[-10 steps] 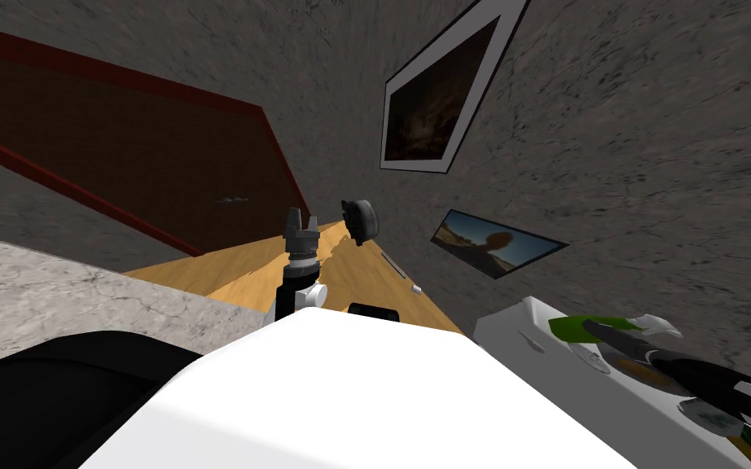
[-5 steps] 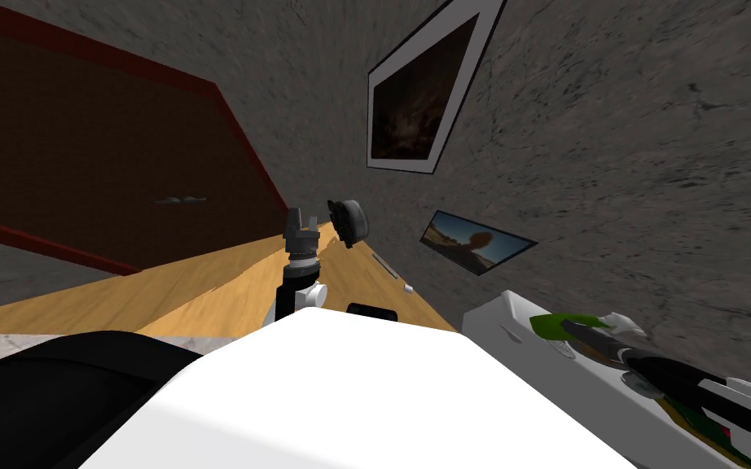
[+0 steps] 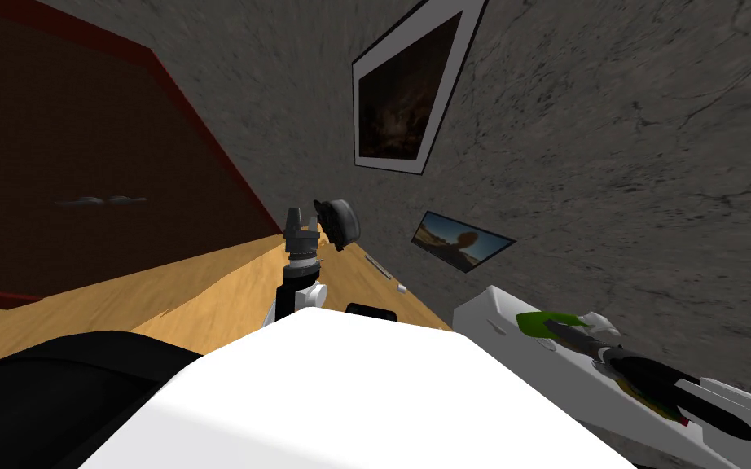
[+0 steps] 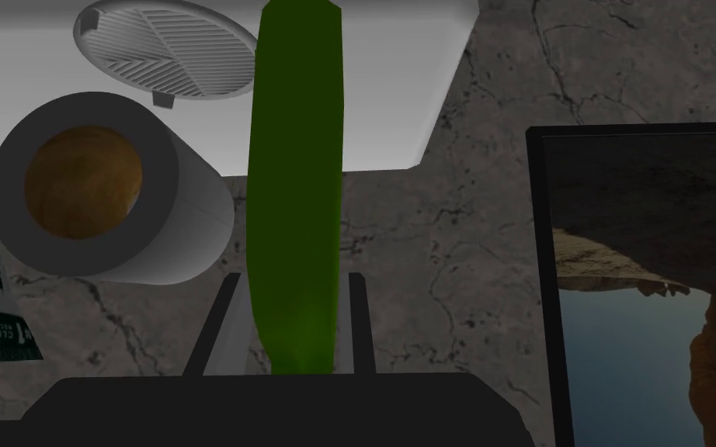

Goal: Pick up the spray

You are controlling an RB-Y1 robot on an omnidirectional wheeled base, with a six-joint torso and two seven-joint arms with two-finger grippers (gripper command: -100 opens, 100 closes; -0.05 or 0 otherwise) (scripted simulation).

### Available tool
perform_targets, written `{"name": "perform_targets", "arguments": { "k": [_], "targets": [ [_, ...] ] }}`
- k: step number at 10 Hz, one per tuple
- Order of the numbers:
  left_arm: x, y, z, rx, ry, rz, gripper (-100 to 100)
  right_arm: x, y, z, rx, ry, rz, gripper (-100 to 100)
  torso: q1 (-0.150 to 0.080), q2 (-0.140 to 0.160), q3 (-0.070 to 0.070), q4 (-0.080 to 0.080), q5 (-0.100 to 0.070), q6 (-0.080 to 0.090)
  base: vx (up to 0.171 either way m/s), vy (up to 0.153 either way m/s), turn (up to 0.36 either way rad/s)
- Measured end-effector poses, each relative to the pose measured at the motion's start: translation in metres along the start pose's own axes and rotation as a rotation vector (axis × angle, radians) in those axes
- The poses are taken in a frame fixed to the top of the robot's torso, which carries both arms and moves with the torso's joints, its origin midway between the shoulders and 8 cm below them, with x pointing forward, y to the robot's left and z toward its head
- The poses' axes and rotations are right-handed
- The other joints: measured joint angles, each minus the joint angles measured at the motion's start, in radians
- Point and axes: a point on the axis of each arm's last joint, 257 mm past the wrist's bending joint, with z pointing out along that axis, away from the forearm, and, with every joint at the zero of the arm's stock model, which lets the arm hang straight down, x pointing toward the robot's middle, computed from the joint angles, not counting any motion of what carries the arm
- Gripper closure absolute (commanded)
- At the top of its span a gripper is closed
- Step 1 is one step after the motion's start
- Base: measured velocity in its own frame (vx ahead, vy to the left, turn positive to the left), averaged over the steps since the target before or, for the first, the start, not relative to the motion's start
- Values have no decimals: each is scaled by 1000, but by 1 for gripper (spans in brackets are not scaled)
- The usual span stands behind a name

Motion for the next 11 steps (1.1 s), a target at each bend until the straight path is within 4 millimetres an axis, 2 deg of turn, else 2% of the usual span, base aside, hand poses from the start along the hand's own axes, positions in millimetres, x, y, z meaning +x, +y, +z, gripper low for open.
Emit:
{"name": "perform_targets", "arguments": {
  "k": [2, 3, 4, 6, 7, 8, 9, 11],
  "targets": [
    [0, 0, 0, 0, 0, 0, 0, 9, 8, -5, -17, 9, -15, 100, -1, 0, -1, -1, -2, -4, 45, -23, -25],
    [0, 0, 0, 0, 0, 0, 0, 12, 18, -5, -36, 12, -12, 100, -1, 1, 0, -1, -4, -7, 125, -36, -306],
    [0, 0, 0, 0, 0, 0, 0, 14, 24, -7, -48, 14, -33, 100, -3, -4, -3, -2, -4, -2, 161, -55, -341],
    [0, 0, 0, 0, 0, 0, 0, 22, 33, -12, -65, 21, -50, 100, -6, -4, -4, -2, -6, -6, 49, -25, 2],
    [0, 0, 0, 0, 0, 0, 0, 21, 43, -14, -86, 20, -49, 100, -4, -2, -2, -1, -5, -7, -5, 1, 33],
    [0, 0, 0, 0, 0, 0, 0, 20, 53, -13, -105, 18, -47, 100, -3, 0, -1, -1, -5, -6, 121, -40, -286],
    [0, 0, 0, 0, 0, 0, 0, 22, 57, -15, -110, 17, -70, 100, -5, -4, -3, -2, -5, -1, 164, -69, -373],
    [0, 0, 0, 0, 0, 0, 0, 26, 62, -21, -117, 16, -96, 100, -6, -4, -3, -2, -6, -6, 56, -4, -31]
  ]
}}
